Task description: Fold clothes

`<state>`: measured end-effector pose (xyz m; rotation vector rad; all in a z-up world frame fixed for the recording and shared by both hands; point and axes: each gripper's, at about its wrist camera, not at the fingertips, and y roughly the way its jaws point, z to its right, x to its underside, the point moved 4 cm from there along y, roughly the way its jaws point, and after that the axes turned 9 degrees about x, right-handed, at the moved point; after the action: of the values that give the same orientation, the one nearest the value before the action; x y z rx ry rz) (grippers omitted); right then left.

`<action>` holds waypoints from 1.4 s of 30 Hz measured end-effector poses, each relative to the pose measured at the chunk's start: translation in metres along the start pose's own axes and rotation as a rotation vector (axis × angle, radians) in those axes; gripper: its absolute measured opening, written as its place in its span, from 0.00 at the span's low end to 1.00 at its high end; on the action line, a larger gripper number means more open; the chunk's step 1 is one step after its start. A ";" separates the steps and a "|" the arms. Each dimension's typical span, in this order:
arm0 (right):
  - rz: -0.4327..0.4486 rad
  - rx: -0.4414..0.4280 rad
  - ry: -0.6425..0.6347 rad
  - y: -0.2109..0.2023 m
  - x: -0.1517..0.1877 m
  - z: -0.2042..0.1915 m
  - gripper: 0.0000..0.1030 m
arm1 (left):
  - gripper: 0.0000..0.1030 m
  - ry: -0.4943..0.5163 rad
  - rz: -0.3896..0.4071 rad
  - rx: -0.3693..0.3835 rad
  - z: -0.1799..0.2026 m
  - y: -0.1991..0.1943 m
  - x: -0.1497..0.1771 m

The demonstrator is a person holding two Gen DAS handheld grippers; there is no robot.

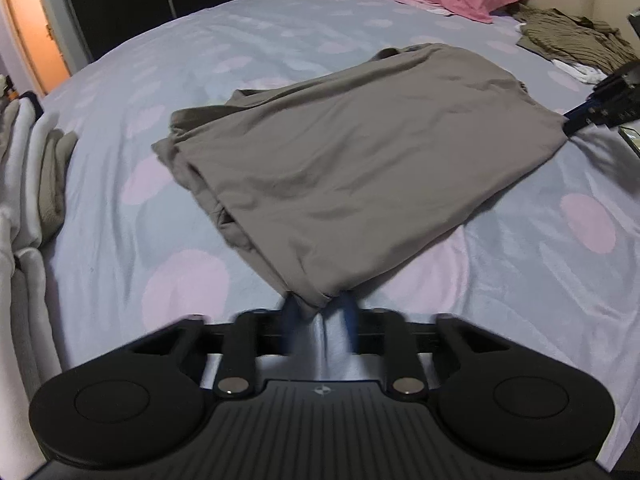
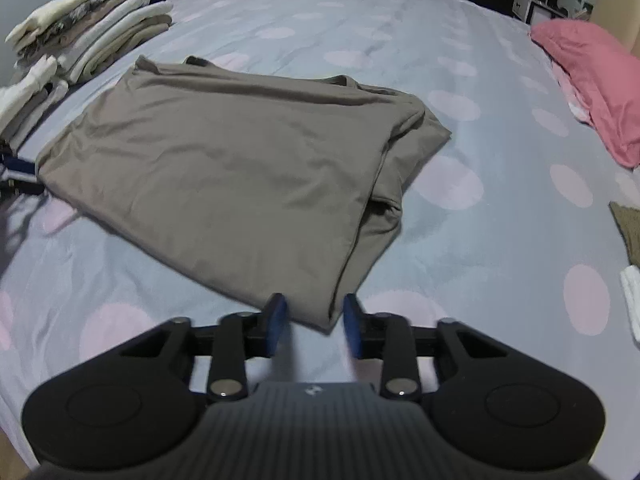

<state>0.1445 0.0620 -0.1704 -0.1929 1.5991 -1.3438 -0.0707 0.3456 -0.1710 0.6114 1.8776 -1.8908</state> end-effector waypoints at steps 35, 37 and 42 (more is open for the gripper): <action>0.196 0.320 -1.022 0.002 0.051 -0.094 0.36 | 0.23 0.769 -0.104 -0.363 0.067 0.043 0.021; 0.216 0.358 -1.064 0.007 0.051 -0.095 0.34 | 0.23 0.783 -0.096 -0.382 0.067 0.048 0.019; 0.191 0.382 -1.059 0.016 0.040 -0.093 0.03 | 0.02 0.717 -0.080 -0.369 0.062 0.044 0.006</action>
<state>0.0622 0.1022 -0.2167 -0.4173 0.4536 -1.0704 -0.0522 0.2828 -0.2112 1.2061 2.6320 -1.3929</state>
